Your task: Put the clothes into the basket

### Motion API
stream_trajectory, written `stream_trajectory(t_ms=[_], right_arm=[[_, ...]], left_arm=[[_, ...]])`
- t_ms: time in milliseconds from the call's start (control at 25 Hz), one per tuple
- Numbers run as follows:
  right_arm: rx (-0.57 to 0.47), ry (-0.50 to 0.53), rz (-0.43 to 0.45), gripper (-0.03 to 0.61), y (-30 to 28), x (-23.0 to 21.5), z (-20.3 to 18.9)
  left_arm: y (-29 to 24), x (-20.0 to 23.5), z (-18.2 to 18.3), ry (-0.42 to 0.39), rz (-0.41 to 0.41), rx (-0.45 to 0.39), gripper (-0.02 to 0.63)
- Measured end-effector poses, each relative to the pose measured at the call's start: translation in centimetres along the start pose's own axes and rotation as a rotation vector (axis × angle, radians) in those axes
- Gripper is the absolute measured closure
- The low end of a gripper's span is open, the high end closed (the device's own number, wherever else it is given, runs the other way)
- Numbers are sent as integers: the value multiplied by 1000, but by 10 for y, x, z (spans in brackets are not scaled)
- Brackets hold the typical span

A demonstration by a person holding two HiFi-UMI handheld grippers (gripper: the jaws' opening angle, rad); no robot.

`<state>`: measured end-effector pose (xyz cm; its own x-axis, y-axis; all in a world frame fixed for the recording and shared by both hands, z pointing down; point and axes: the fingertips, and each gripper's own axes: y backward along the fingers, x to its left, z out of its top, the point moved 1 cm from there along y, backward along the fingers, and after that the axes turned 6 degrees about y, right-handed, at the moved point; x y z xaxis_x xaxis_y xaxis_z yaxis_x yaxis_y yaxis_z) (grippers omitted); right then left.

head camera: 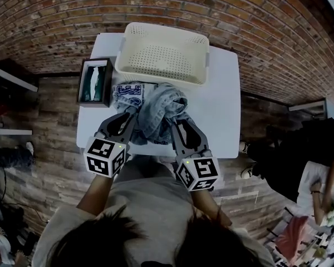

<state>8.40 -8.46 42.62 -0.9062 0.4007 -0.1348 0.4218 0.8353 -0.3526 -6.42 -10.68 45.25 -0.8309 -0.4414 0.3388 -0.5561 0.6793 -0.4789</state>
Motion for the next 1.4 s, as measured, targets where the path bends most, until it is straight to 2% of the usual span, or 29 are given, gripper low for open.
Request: stream_trajectory(t_ms=[80, 440, 600, 840, 1120, 1400], right_arm=[[19, -24, 5, 423, -2, -3, -5], [110, -72, 37, 257, -12, -7, -24], [164, -90, 42, 210, -17, -12, -36], [252, -79, 4, 187, -26, -27, -59], [310, -72, 2, 176, -38, -34, -73], [356, -60, 45, 138, -45, -38, -80]], left_arm=[[-3, 1, -2, 1, -11, 12, 473], [-14, 12, -18, 30, -38, 91, 281], [-19, 17, -22, 40, -39, 116, 248], [-28, 25, -33, 49, -43, 156, 207], [-39, 34, -44, 56, -44, 212, 202], [-47, 42, -51, 76, -49, 257, 183]])
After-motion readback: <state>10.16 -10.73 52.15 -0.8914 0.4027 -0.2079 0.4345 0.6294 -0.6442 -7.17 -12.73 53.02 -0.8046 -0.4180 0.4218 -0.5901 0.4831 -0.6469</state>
